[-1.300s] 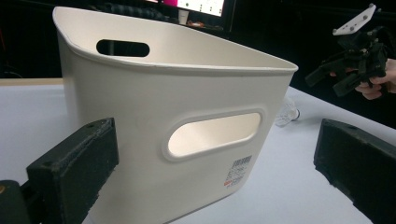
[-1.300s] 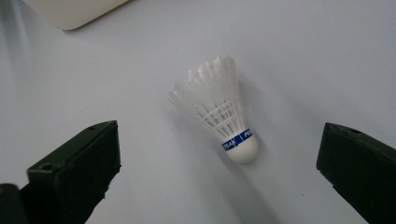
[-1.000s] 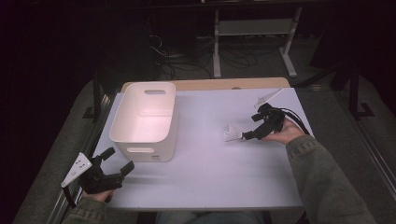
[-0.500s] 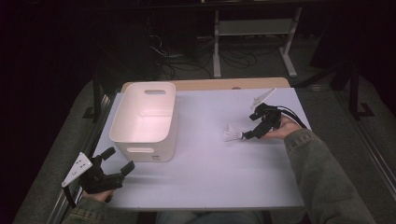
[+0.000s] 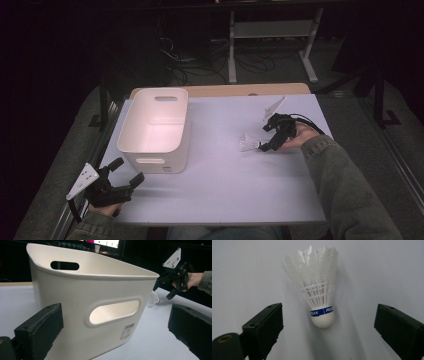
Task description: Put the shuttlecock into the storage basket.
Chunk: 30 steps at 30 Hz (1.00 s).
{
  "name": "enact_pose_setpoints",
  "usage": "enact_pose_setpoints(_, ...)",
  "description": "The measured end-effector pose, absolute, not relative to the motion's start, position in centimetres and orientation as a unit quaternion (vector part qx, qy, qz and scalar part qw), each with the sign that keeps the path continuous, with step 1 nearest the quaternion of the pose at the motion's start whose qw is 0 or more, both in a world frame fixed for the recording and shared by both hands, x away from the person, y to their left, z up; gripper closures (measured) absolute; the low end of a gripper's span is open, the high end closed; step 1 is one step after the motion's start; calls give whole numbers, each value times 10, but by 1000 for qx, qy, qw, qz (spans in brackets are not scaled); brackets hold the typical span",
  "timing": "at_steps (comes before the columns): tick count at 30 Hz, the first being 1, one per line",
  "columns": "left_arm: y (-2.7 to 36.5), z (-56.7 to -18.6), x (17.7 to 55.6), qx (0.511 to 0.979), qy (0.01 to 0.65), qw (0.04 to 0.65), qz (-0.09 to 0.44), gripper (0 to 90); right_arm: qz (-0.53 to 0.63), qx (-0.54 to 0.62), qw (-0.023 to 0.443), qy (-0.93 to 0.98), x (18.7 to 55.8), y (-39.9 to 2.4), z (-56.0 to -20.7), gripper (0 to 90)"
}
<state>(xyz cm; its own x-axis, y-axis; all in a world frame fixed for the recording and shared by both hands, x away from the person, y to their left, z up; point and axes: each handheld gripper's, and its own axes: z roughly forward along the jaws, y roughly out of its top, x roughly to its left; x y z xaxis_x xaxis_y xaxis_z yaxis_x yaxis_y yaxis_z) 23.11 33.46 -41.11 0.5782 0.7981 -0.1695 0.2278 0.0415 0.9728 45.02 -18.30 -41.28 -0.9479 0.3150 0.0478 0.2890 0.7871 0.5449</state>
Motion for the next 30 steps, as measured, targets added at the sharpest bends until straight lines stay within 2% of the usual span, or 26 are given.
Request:
enact_pose_setpoints(10, 334, -411, 231, 647, 396, 609, 233, 0, 268, 134, 2, 954, 453, -175, -423, 156)
enact_pose_setpoints(14, 334, -411, 231, 647, 396, 609, 233, 0, 261, 127, -1, 957, 453, -173, -425, 214)
enact_pose_setpoints(20, 334, -411, 231, 645, 398, 611, 231, 0, 256, 136, -11, 957, 456, -174, -427, 383)
enact_pose_setpoints(21, 334, -411, 231, 645, 397, 611, 231, 0, 256, 137, -8, 957, 457, -175, -428, 438)
enact_pose_setpoints(30, 333, -411, 231, 645, 398, 611, 228, 0, 252, 127, -6, 959, 457, -176, -428, 565)
